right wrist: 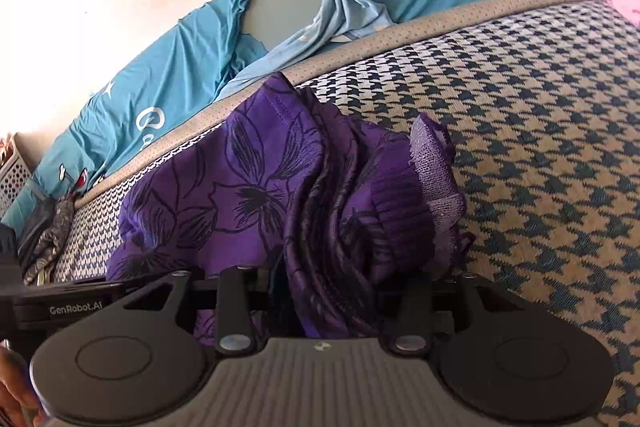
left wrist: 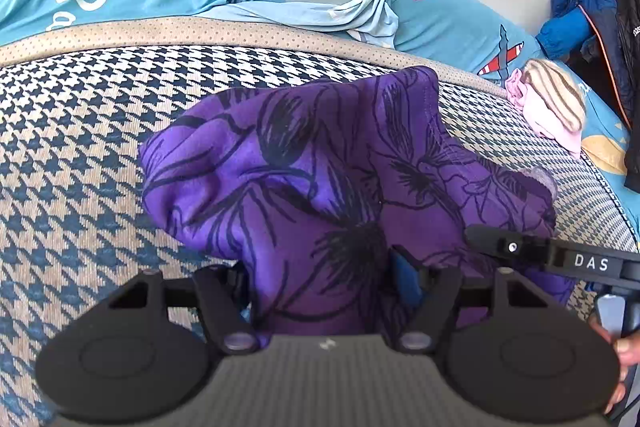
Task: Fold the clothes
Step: 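Close the left gripper on the blouse while the right gripper also pinches it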
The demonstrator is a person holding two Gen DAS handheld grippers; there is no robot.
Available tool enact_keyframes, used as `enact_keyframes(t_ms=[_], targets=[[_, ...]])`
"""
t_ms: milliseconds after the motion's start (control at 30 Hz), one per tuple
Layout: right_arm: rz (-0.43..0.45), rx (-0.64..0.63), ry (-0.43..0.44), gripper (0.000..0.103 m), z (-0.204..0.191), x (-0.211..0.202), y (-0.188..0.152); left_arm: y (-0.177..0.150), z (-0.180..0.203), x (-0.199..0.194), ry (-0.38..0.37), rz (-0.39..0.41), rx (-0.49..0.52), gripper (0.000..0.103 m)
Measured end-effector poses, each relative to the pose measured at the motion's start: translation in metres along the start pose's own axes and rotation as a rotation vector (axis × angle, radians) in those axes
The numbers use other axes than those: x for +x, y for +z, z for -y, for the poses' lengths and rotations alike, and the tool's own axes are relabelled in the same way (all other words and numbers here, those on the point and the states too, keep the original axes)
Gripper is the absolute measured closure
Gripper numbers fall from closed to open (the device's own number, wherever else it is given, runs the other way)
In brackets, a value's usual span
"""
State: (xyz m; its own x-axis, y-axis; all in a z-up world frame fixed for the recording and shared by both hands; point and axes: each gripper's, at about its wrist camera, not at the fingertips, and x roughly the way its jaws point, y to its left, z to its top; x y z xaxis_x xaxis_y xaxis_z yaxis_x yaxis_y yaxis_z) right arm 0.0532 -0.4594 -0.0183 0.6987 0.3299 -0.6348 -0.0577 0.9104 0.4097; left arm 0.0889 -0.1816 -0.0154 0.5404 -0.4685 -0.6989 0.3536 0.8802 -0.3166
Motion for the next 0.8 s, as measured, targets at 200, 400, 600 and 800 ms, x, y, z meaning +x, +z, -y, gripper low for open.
enact_keyframes(t_ms=[200,400,600,800], targets=[[0.026,-0.061,-0.019,0.077,-0.010,-0.004,0.000,-0.002,0.009,-0.006,0.031,0.031,0.043,0.055],[0.085,-0.150,-0.041,0.081,-0.026,-0.013,-0.001,-0.007,0.028,-0.014,0.118,0.085,0.154,0.063],[0.129,-0.208,-0.048,0.081,-0.038,-0.021,0.000,-0.013,0.038,-0.021,0.174,0.113,0.200,0.064],[0.168,-0.255,-0.053,0.081,-0.049,-0.029,-0.003,-0.019,0.047,-0.030,0.229,0.149,0.236,0.065]])
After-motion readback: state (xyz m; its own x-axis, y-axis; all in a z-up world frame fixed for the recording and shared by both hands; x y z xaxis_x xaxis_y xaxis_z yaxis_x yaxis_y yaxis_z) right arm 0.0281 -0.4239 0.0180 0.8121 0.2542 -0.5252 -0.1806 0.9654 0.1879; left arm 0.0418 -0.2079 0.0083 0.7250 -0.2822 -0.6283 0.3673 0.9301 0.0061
